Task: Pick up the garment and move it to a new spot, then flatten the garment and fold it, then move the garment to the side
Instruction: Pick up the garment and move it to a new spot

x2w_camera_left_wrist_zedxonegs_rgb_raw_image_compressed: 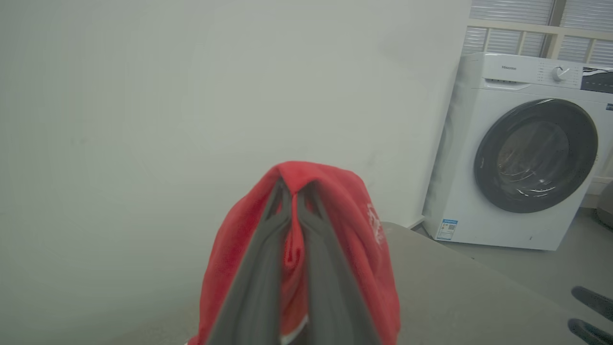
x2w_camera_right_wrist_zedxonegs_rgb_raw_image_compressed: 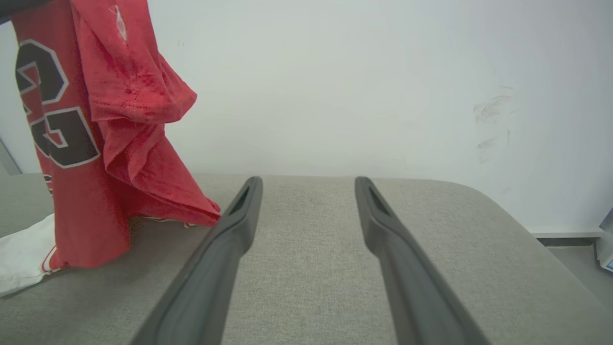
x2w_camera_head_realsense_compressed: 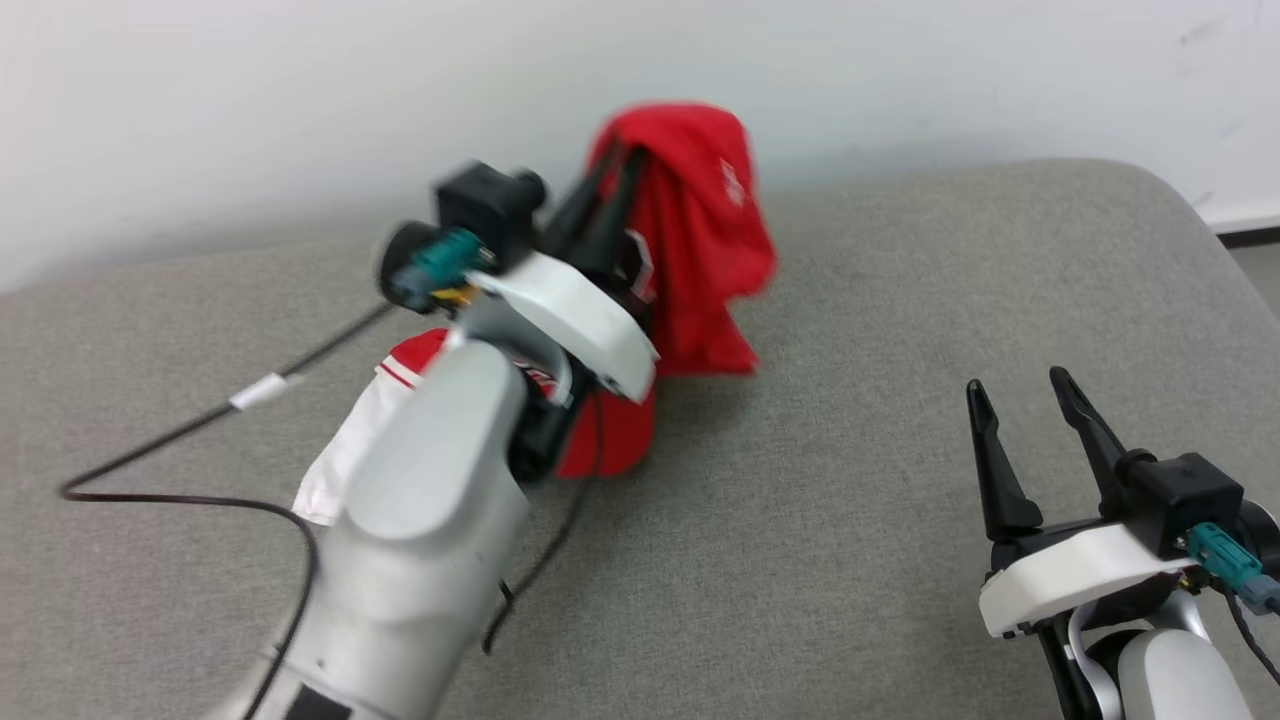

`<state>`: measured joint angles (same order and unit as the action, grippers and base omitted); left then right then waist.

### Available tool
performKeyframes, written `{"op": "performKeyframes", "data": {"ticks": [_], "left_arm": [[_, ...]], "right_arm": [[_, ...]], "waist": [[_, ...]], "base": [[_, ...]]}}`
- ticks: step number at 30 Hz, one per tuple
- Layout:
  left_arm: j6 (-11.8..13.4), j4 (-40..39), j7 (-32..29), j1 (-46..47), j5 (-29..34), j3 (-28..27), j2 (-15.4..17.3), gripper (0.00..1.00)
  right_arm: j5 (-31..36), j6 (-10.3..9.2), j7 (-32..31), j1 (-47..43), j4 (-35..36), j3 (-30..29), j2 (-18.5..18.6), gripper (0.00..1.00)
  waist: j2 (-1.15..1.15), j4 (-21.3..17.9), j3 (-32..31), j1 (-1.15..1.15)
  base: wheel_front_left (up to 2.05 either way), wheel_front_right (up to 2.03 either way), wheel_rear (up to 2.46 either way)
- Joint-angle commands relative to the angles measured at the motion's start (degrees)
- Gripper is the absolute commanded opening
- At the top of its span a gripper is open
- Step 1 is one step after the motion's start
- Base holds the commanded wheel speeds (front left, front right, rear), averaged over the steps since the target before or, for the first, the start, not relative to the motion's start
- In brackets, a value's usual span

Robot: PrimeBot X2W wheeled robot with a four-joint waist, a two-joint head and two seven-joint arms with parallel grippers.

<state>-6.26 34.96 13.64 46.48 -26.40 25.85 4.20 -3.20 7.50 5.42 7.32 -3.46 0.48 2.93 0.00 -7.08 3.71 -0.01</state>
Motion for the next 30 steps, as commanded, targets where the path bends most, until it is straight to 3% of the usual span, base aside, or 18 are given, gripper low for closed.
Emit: {"op": "performKeyframes", "data": {"ticks": [1,15,16,17,18,26,30], "left_arm": [[-0.2,-0.8,-0.2,-1.7,-0.4,1.3,-0.3,0.0],[-0.8,-2.4,-5.6,-20.3,0.5,17.0,-0.1,0.0],[-0.8,-2.6,-5.4,-20.7,0.8,17.5,-0.1,0.14],[-0.8,-2.8,-5.2,-21.1,1.0,17.9,-0.1,0.61],[-0.6,-3.3,-4.6,-21.3,1.3,18.1,-0.1,1.0],[2.0,-10.7,0.2,-20.2,2.6,16.0,0.5,1.0],[4.8,-14.7,1.0,-21.2,1.9,12.5,1.9,1.0]], "right_arm": [[-0.2,-0.02,-0.2,-0.6,0.4,-0.3,-0.1,1.0],[-1.7,-0.02,1.1,1.2,-0.2,-1.4,-0.1,1.0],[-1.7,-0.02,1.1,1.3,-0.3,-1.4,-0.1,1.0],[-1.6,-0.02,1.2,1.5,-0.5,-1.6,-0.1,1.0],[-1.6,-0.02,1.2,1.6,-0.7,-1.6,-0.1,1.0],[-0.6,-0.02,0.8,0.6,-1.2,-3.0,-0.1,1.0],[-0.4,-0.02,0.3,-0.6,-0.7,-3.5,-0.1,1.0]], "waist": [[0.0,-0.6,1.0,0.01],[0.0,0.6,5.8,0.01],[0.0,1.0,5.8,0.01],[0.0,1.4,5.7,0.01],[0.0,1.8,5.6,0.01],[0.0,5.2,2.3,0.01],[0.0,6.3,0.7,0.01]], "base": [[0.0,0.0,0.0],[0.0,0.0,0.0],[0.0,0.0,0.0],[0.0,0.0,0.0],[0.0,0.0,0.0],[0.0,0.0,0.0],[0.0,0.0,0.0]]}}
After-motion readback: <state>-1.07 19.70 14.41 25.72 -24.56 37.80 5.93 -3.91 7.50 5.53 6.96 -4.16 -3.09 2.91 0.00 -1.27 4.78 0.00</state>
